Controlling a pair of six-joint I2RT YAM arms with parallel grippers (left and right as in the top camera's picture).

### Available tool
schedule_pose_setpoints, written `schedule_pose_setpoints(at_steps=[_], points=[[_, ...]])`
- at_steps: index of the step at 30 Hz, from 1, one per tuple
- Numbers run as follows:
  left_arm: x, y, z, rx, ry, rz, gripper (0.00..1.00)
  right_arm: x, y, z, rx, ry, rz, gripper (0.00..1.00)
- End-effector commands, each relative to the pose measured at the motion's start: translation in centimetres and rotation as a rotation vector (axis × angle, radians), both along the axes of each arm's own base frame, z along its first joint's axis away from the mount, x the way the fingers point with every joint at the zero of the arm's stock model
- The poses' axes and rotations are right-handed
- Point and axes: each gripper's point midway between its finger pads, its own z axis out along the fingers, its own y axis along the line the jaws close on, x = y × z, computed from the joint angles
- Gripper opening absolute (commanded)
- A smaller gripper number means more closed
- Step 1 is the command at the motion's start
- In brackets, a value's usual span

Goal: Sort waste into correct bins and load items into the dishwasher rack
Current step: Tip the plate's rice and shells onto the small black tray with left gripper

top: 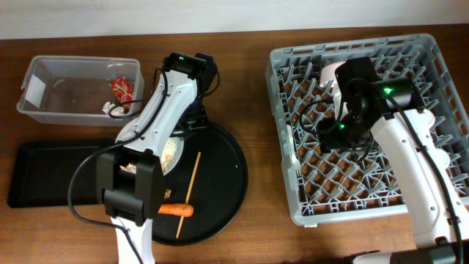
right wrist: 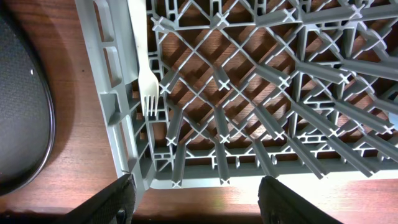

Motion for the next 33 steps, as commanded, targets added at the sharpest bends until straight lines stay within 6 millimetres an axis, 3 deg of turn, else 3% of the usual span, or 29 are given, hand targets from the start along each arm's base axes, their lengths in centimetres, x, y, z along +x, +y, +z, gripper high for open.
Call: schedule_pose_setpoints(at_steps=[1, 8, 16, 26, 33], points=[[0.9, 1.6, 3.1, 0.027, -0.104, 0.025, 0.00, 0.2, -0.3, 0.5, -0.009, -0.019, -0.001, 0.67], [1.3, 6.5, 6.4, 0.007, -0.183, 0.110, 0.00, 0.1, -0.3, 0.5, -0.010, -0.014, -0.001, 0.66], [1.5, 13.5, 6.5, -0.052, -0.174, 0.213, 0.00, -0.1, -0.3, 0.4, -0.011, -0.004, -0.001, 0.66], [3.0, 17.6, 6.5, -0.360, -0.265, 0.260, 0.00, -0.3, -0.3, 0.4, -0.012, 0.004, -0.001, 0.66], [2.8, 19.9, 7.2, -0.520, -0.330, 0.290, 0.00, -0.3, -0.3, 0.4, -0.012, 0.004, -0.001, 0.66]])
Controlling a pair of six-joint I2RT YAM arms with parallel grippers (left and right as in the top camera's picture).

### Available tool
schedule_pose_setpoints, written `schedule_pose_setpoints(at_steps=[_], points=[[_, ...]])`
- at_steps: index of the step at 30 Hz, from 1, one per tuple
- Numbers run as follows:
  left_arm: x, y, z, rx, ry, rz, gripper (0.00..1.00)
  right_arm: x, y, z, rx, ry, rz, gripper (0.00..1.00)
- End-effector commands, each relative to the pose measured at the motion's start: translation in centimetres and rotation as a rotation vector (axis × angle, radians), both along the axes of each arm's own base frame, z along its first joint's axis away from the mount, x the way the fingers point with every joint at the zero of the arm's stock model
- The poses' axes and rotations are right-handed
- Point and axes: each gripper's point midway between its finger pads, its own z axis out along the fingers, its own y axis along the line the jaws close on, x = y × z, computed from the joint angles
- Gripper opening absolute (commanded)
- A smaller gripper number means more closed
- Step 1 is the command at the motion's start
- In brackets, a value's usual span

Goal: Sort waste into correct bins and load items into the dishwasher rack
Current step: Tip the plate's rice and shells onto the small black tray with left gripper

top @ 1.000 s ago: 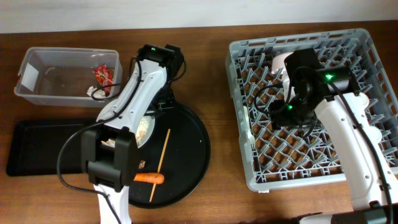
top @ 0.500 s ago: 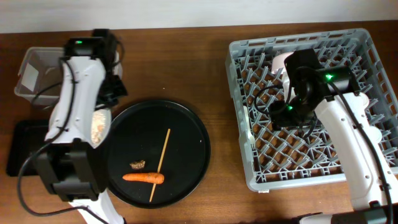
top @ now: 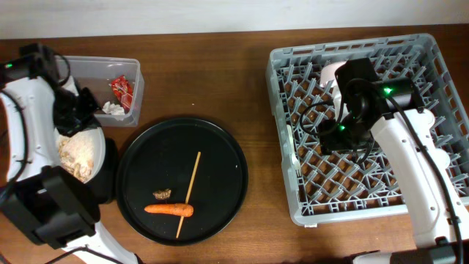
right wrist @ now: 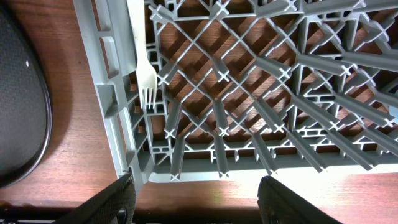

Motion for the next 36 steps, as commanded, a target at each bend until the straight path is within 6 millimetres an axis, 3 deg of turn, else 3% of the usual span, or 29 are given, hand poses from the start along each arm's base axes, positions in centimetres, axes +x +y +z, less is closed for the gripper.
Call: schedule_pose_setpoints(at_steps=[1, 13, 20, 27, 32, 36], points=[[0.5, 0.1, 2.1, -0.101, -0.114, -0.033, 0.00, 0.2, -0.3, 0.5, -0.008, -0.019, -0.006, 0.66], [-0.1, 2.7, 3.4, -0.261, -0.224, 0.044, 0.00, 0.2, -0.3, 0.5, -0.008, -0.019, -0.009, 0.66], [0.1, 2.3, 4.2, -0.367, -0.297, 0.035, 0.00, 0.2, -0.3, 0.5, -0.008, -0.018, -0.009, 0.66], [-0.7, 1.3, 3.6, -0.555, -0.402, -0.009, 0.00, 0.2, -0.3, 0.5, -0.008, -0.018, -0.009, 0.65], [-1.6, 1.7, 3.3, -0.631, -0.476, -0.013, 0.00, 0.2, -0.3, 0.5, -0.008, -0.018, -0.009, 0.65], [-2.0, 2.5, 4.4, -0.679, -0.553, -0.001, 0.00, 0.2, -0.3, 0.5, -0.008, -0.017, -0.009, 0.64]])
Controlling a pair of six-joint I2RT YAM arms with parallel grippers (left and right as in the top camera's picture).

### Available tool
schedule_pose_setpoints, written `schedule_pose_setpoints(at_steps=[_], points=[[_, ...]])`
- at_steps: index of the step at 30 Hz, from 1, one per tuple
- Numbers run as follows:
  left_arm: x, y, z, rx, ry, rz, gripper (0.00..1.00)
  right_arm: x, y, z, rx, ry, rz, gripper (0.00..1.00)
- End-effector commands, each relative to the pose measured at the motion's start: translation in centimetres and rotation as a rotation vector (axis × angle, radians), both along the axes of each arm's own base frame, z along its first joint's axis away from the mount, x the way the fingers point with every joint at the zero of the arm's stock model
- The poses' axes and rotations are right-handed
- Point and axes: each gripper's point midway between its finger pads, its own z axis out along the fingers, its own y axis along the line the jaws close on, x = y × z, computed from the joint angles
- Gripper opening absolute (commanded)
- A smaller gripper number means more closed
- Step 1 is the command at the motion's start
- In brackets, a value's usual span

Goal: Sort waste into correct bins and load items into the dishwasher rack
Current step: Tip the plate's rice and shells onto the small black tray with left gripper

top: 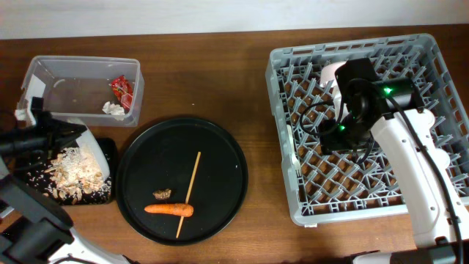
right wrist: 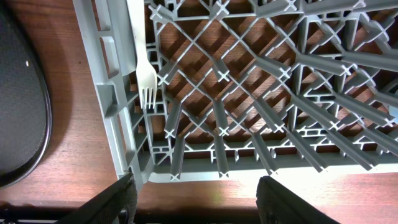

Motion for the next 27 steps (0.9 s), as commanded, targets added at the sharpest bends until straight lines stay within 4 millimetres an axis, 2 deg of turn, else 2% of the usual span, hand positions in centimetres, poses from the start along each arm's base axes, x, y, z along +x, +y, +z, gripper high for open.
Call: schedule_pose_setpoints(at_steps=[1, 9, 13, 14, 15, 19, 20, 21, 22, 24, 25, 27], points=[[0.2, 0.1, 2.9, -0.056, -0.180, 0.003, 0.00, 0.2, -0.3, 0.5, -0.008, -0.018, -0.009, 0.64], [-0.9, 0.8, 4.0, -0.101, -0.219, 0.029, 0.00, 0.2, -0.3, 0.5, -0.008, -0.018, -0.009, 0.63], [-0.9, 1.2, 3.5, -0.062, -0.216, 0.020, 0.00, 0.2, -0.3, 0.5, -0.008, -0.018, -0.009, 0.61], [-1.1, 0.8, 3.8, -0.091, -0.211, 0.022, 0.00, 0.2, -0.3, 0.5, -0.008, -0.017, -0.009, 0.61], [-0.5, 1.4, 3.7, -0.047, -0.261, 0.012, 0.00, 0.1, -0.3, 0.5, -0.008, -0.016, -0.008, 0.61], [-1.0, 1.6, 3.5, -0.082, -0.187, 0.054, 0.00, 0.0, -0.3, 0.5, -0.010, -0.008, -0.008, 0.61], [-1.3, 1.3, 3.9, -0.074, -0.230, 0.026, 0.00, -0.1, -0.3, 0.4, -0.010, -0.005, -0.008, 0.61], [-1.1, 1.9, 3.2, -0.013, -0.227, 0.015, 0.00, -0.1, -0.3, 0.4, -0.010, -0.004, -0.008, 0.61], [-1.5, 1.9, 2.8, -0.038, -0.157, 0.040, 0.00, -0.1, -0.3, 0.4, -0.010, -0.005, -0.008, 0.61], [-1.6, 2.2, 2.7, 0.008, -0.195, 0.011, 0.00, -0.1, -0.3, 0.4, -0.010, -0.004, -0.008, 0.61], [-1.7, 1.7, 3.2, -0.060, -0.166, 0.043, 0.00, -0.1, -0.3, 0.4, -0.010, -0.004, -0.008, 0.61], [-1.3, 1.8, 3.5, -0.038, -0.225, 0.027, 0.00, -0.2, -0.3, 0.4, -0.011, -0.002, -0.008, 0.61]])
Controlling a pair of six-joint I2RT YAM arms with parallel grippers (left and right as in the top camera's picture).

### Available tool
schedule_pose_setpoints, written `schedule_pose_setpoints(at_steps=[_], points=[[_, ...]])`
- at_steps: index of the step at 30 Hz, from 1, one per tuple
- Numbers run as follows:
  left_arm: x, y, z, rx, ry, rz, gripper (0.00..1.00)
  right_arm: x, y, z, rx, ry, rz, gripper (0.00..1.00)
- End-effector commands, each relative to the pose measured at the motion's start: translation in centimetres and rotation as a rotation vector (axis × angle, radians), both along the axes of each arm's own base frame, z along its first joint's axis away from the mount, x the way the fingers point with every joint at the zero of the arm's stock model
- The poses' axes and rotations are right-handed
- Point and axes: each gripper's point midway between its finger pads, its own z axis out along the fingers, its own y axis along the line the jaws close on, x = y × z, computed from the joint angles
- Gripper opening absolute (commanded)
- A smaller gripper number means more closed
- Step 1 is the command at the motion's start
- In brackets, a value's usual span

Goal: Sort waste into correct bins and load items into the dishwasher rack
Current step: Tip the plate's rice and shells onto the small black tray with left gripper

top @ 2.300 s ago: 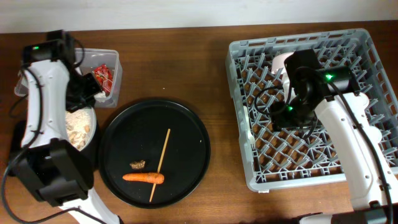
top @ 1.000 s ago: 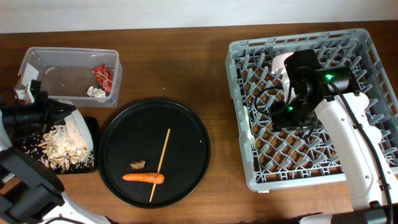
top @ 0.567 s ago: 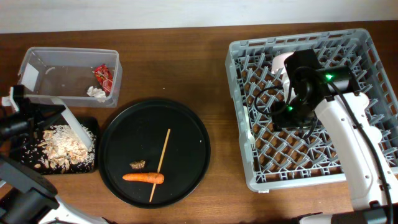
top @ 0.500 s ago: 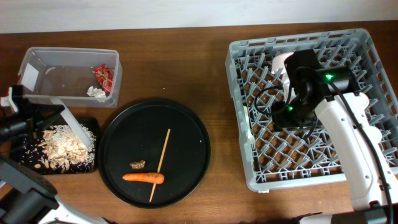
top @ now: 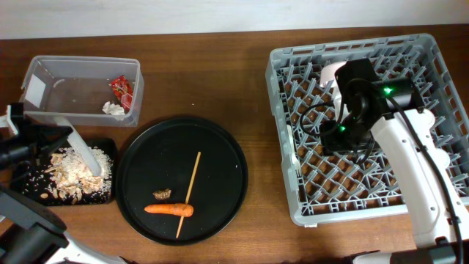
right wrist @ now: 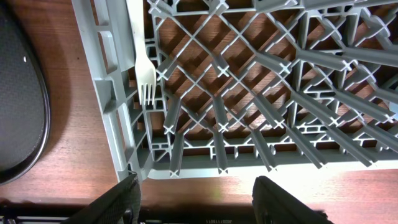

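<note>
At the far left my left gripper (top: pixel 57 135) is shut on the rim of a white bowl (top: pixel 80 150), which is tipped on edge over the black tray (top: pixel 29 189). Pale food scraps (top: pixel 69 170) lie spilled on that tray. The round black plate (top: pixel 220 158) carries a carrot (top: pixel 168 210), a wooden stick (top: pixel 190 187) and a small brown scrap (top: pixel 162 194). My right gripper (right wrist: pixel 198 208) hangs open and empty over the near left corner of the grey dish rack (top: pixel 282 110), where a white plastic fork (right wrist: pixel 145 71) lies.
A clear bin (top: pixel 44 70) at the back left holds a red wrapper (top: pixel 121 88) and a crumpled white tissue (top: pixel 112 108). A white cup (top: pixel 330 72) stands in the rack's far part. The rack's upright pegs (right wrist: pixel 273 106) fill the space under my right gripper.
The bowl in my left gripper is tipped further, now nearly on edge, and more scraps lie on the black tray. The right gripper has barely shifted over the rack.
First my left arm reached over the round plate, where the bowl of scraps stood. Then it held the bowl above the black tray at the left. After that the bowl was tilted with scraps spilling, and now most lie on the tray. The right gripper stayed open over the rack.
</note>
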Motion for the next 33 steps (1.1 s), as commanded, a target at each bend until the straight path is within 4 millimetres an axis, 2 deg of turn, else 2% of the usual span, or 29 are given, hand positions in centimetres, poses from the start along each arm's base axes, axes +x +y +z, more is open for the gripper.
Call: schedule_pose_setpoints(at_steps=[1, 2, 4, 6, 11, 14, 24, 26, 29, 33], points=[[-0.1, -0.3, 1.8, -0.018, -0.059, 0.010, 0.00, 0.1, -0.3, 0.5, -0.009, -0.013, -0.008, 0.61], [0.0, -0.2, 1.8, 0.010, -0.092, -0.005, 0.00, 0.0, -0.3, 0.5, -0.009, -0.011, -0.008, 0.61], [-0.1, -0.1, 1.4, -0.017, -0.028, 0.022, 0.00, 0.1, -0.3, 0.5, -0.009, -0.013, -0.008, 0.60], [-0.3, -0.1, 1.5, 0.003, -0.046, 0.006, 0.00, 0.1, -0.3, 0.5, -0.009, -0.013, -0.008, 0.61], [-0.4, -0.5, 2.0, -0.008, -0.066, -0.003, 0.00, 0.2, -0.3, 0.5, -0.008, -0.016, -0.008, 0.61], [-0.2, -0.7, 2.8, 0.012, -0.151, -0.029, 0.00, 0.1, -0.3, 0.5, -0.009, -0.013, -0.007, 0.61], [-0.6, -1.7, 3.8, -0.002, -0.177, -0.049, 0.00, 0.1, -0.3, 0.5, -0.009, -0.014, -0.007, 0.61], [-0.5, -2.4, 3.5, 0.006, -0.162, -0.078, 0.00, 0.2, -0.3, 0.5, -0.008, -0.018, -0.008, 0.61], [-0.1, -5.2, 3.4, 0.015, -0.143, -0.167, 0.00, 0.2, -0.3, 0.5, -0.008, -0.017, -0.007, 0.61], [0.2, -10.6, 3.8, 0.062, -0.142, -0.343, 0.00, 0.2, -0.3, 0.5, -0.008, -0.017, -0.007, 0.61]])
